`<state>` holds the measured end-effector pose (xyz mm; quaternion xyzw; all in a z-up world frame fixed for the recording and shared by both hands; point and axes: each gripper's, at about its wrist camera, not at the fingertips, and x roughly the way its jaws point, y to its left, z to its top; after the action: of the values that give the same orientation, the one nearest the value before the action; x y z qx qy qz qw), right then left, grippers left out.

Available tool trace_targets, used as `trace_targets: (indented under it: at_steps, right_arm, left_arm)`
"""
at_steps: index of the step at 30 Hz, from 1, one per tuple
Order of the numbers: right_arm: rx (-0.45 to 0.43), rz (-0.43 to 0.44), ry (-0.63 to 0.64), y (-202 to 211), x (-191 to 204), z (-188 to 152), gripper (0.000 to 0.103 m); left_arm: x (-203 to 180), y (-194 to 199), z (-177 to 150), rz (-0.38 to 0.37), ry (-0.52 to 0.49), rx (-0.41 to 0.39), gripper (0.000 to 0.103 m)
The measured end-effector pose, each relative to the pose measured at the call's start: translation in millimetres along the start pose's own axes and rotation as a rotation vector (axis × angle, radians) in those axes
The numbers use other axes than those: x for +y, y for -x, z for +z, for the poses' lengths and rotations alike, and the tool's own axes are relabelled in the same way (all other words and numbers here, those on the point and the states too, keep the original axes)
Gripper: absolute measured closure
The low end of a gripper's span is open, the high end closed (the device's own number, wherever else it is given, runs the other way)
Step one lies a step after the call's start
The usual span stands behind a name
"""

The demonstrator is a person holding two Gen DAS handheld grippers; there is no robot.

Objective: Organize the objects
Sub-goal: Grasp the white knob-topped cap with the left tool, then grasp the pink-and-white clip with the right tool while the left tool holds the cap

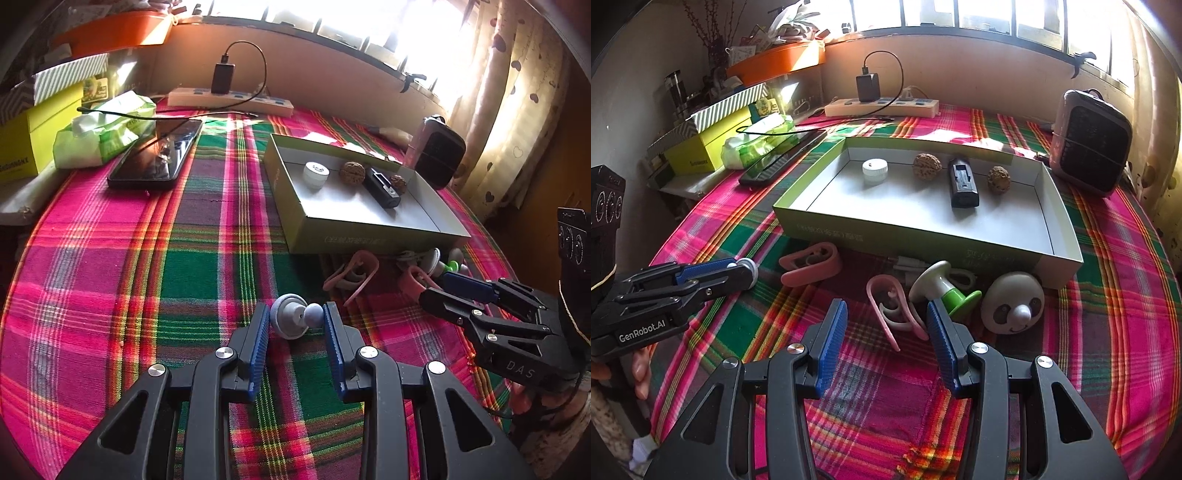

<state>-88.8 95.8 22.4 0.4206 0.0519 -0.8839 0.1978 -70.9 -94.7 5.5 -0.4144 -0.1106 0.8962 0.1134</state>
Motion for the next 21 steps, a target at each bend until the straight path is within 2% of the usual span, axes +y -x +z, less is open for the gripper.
trace_targets:
  at_steps: [5,9,21]
  right_arm:
    - [0.018,0.013,0.003,-8,0,0,0.056]
    - [0.023,0.057,0.017,-11,4,0,0.056]
    - [0.022,0.024,0.05,-17,10,1,0.057]
  left_arm:
    - [1,-1,0,0.001,0.005,-0.003,0.076]
    - [1,-2,1,0.004,0.001,-0.003,0.076]
    - [-2,-7,6,0.033,-0.016,0.001,0.074]
